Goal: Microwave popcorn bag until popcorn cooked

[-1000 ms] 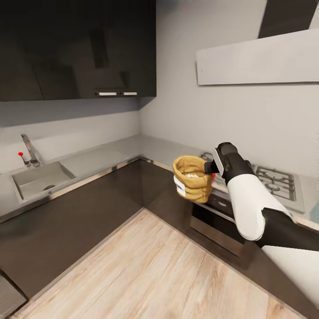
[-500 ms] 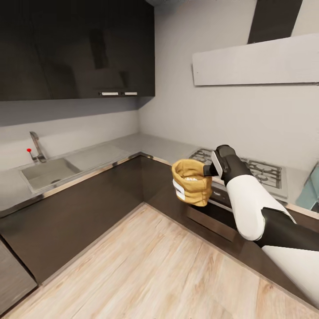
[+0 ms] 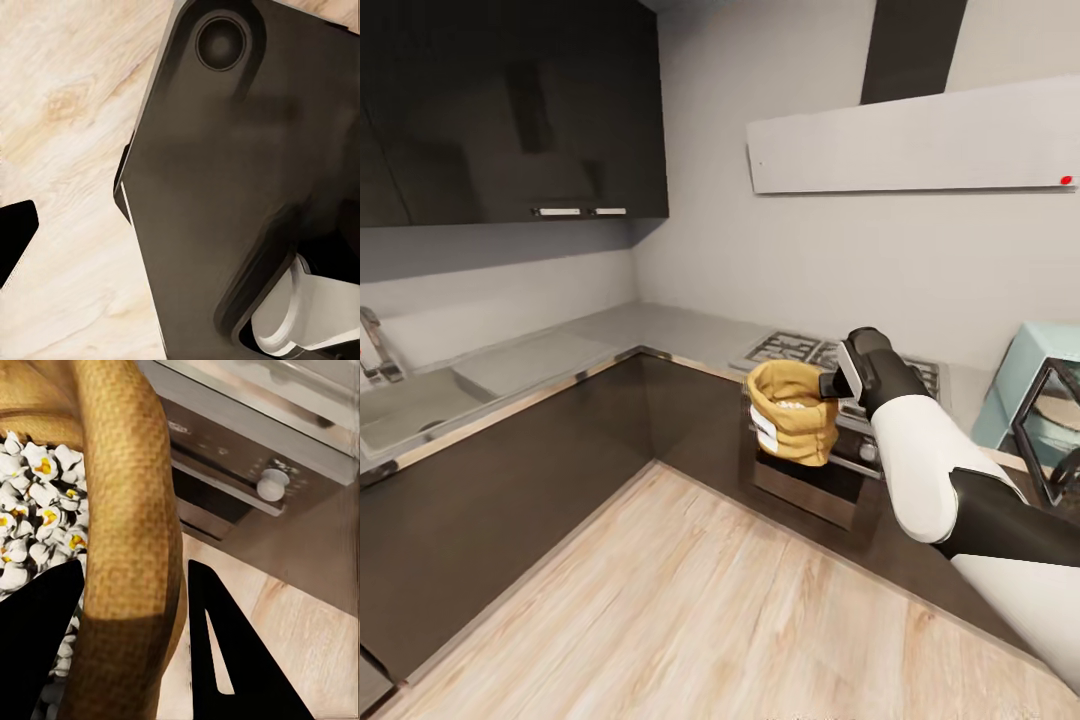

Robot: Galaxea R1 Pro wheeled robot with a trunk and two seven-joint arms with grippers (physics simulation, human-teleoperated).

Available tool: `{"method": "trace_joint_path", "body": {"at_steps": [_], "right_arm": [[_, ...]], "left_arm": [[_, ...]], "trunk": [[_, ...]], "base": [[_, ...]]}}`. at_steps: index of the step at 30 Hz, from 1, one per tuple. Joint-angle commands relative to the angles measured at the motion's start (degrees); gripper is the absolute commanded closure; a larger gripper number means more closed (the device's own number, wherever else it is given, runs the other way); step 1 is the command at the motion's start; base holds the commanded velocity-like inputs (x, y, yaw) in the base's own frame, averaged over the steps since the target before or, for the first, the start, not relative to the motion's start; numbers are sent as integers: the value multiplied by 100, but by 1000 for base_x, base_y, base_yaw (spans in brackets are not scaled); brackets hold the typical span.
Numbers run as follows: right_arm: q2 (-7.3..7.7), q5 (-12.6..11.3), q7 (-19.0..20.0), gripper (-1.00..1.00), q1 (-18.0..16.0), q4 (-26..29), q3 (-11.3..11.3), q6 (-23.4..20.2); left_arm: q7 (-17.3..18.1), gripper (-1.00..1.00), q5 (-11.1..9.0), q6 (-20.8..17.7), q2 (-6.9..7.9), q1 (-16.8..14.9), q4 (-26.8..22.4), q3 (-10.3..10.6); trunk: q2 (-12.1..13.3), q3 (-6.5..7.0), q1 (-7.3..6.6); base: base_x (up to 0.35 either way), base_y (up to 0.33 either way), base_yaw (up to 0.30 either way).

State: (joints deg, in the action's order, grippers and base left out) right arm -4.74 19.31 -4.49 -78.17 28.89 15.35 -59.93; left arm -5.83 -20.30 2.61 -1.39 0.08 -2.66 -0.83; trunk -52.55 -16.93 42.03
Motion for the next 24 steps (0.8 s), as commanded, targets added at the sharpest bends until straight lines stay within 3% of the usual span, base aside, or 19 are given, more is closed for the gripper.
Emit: {"method": "trace_joint_path", "body": {"at_steps": [1,18,24], "right_arm": [[-13,-15,-34,100,-7,0,40,-7],[-41,-24,-34,100,-5,-199,38,-7],[-36,-32,-2,100,-6,-199,40,-7]], "left_arm": [[-15,-100,-21,12,-2,1,-5,-5],[-6,-100,-9,19,-2,1,-2,17],[-6,-100,-9,18,-10,1,2,4]], "trunk": [[-5,-7,1],[-5,-7,1],[-5,-7,1]], "base": [[0,0,-245],[0,0,-245],[-207,133,-104]]}}
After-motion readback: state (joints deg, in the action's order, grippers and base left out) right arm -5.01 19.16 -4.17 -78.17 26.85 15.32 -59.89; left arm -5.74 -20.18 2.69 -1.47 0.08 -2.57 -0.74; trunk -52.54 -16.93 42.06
